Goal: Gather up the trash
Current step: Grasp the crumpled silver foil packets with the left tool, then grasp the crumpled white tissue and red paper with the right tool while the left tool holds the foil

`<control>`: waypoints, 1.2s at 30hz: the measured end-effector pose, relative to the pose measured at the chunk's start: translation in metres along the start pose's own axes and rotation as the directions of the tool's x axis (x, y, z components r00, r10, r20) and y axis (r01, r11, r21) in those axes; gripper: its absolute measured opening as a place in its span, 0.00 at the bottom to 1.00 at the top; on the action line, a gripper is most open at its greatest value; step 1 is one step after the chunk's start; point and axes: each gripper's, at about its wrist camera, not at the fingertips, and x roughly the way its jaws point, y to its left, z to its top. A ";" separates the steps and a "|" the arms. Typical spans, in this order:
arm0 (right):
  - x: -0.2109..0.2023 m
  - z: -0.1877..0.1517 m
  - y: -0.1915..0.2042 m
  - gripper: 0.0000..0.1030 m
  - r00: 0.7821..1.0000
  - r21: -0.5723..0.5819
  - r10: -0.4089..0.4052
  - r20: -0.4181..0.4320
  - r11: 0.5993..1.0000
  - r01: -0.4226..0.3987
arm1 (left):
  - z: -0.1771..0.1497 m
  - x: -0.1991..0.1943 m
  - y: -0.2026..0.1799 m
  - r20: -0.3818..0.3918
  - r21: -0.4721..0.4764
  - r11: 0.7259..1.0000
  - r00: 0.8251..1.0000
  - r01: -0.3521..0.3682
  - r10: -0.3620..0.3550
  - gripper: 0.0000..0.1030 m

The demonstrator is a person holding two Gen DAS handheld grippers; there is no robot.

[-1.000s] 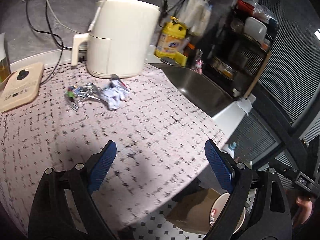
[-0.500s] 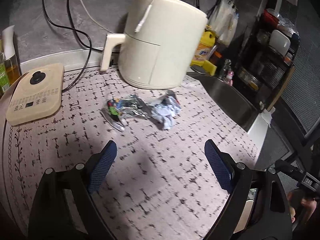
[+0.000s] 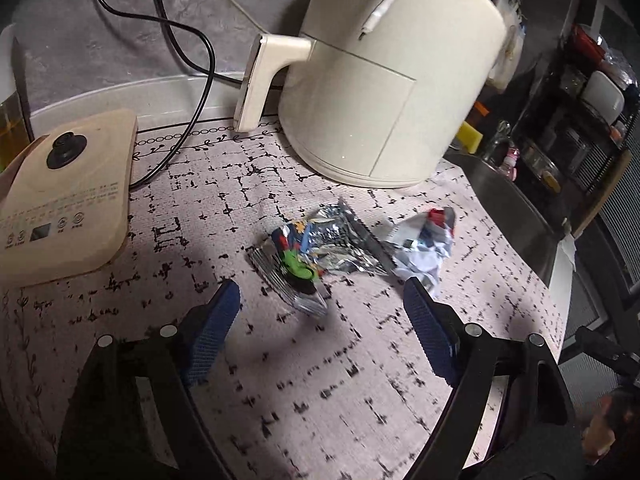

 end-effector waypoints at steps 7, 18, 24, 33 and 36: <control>0.012 0.010 0.009 0.89 1.000 -0.029 -0.011 -0.015 1.000 0.010 | 0.009 0.037 0.009 -0.053 0.025 0.999 0.998 -0.042 0.043 0.71; 0.050 0.030 0.042 0.86 0.998 -0.084 0.041 -0.052 0.995 -0.046 | 0.004 0.024 0.024 -0.069 0.001 1.000 0.997 -0.027 0.027 0.07; 0.078 0.040 0.074 0.86 0.994 -0.140 0.081 -0.078 0.986 -0.092 | -0.008 -0.010 0.044 -0.030 -0.062 0.997 0.998 -0.052 0.051 0.07; 0.120 0.056 0.103 0.85 0.990 -0.175 0.108 -0.096 0.977 -0.123 | -0.029 -0.057 0.089 0.007 -0.168 0.976 0.990 -0.137 0.140 0.07; 0.135 0.062 0.108 0.85 0.990 -0.175 0.106 -0.098 0.977 -0.122 | -0.035 -0.071 0.101 0.009 -0.190 0.968 0.986 -0.163 0.168 0.07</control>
